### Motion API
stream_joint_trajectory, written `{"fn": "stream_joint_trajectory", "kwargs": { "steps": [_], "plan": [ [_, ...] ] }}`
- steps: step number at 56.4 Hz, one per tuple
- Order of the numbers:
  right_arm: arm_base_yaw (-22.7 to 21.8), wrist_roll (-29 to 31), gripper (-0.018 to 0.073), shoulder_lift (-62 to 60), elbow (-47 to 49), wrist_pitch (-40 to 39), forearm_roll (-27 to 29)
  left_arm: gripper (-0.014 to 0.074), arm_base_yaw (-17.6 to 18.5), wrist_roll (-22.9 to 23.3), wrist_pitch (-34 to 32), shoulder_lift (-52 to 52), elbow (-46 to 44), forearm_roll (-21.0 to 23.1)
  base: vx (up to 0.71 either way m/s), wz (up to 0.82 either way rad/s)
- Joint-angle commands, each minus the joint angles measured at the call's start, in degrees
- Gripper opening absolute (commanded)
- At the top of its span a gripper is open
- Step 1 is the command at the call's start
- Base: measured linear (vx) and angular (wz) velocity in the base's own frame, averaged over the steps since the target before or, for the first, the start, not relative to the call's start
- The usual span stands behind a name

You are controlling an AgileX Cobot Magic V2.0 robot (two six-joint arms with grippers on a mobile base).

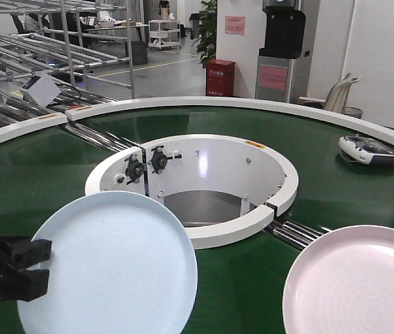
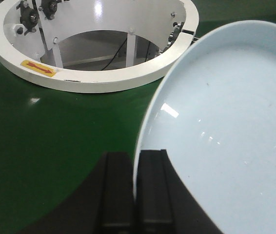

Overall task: Grab plate from conveyor and place on tray
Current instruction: 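Lift both held plates up off the conveyor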

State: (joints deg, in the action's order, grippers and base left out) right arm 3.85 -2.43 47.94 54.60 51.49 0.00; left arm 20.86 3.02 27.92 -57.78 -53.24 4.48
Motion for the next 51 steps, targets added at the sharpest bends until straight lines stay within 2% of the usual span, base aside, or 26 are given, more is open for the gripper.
{"fn": "stream_joint_trajectory", "kwargs": {
  "steps": [1, 51],
  "plan": [
    [-0.4, 0.2, -0.0012, -0.4, 1.6, -4.1, 0.0, 0.0004, 0.1, 0.6, -4.9, 1.1, -1.8, 0.4, 0.00, 0.00],
    [-0.4, 0.2, -0.0012, -0.2, 1.6, -4.2, 0.0, 0.0004, 0.1, 0.6, -4.9, 1.1, -1.8, 0.4, -0.03, -0.05]
  ]
}}
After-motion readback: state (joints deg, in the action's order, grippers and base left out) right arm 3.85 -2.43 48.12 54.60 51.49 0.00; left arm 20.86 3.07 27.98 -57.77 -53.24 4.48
